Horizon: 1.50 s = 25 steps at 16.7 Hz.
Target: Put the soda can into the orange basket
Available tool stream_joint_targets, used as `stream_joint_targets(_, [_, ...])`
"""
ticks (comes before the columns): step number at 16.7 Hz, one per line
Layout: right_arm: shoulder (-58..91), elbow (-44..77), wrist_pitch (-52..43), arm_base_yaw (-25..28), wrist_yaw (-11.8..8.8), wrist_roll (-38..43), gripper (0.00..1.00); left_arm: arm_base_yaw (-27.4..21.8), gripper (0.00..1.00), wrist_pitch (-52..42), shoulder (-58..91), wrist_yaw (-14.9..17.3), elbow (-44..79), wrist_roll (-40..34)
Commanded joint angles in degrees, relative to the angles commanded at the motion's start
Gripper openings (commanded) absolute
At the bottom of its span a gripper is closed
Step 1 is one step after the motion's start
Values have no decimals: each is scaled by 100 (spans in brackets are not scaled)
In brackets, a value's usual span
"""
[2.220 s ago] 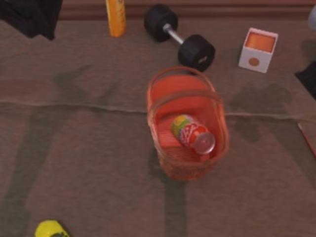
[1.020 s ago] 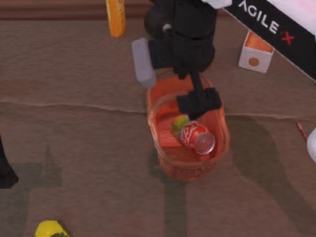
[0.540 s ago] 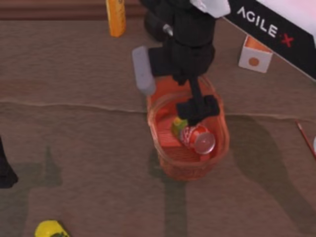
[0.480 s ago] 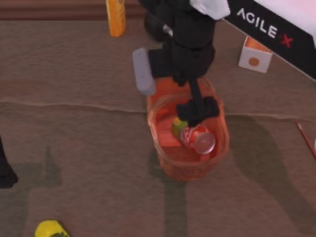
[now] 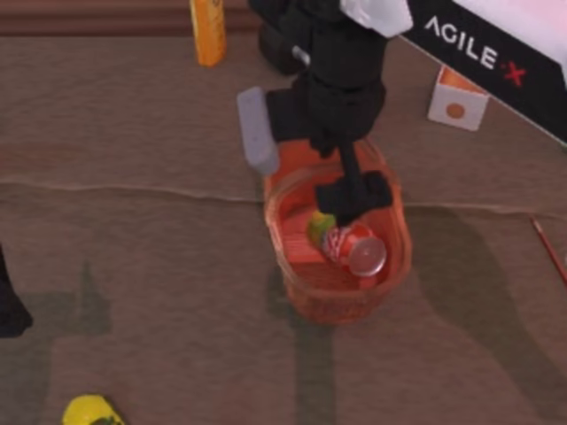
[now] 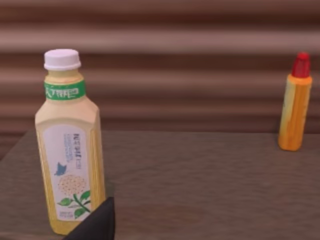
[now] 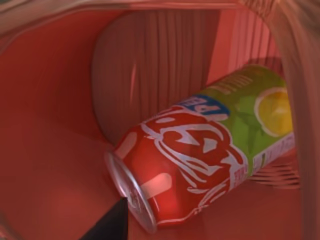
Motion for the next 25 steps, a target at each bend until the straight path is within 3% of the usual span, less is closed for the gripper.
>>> stream_joint_targets(10, [0, 0, 0, 0, 0, 0, 2, 0, 100, 0, 0, 0, 0, 0])
stream_joint_targets(25, [0, 0, 0, 0, 0, 0, 0, 0, 100, 0, 0, 0, 0, 0])
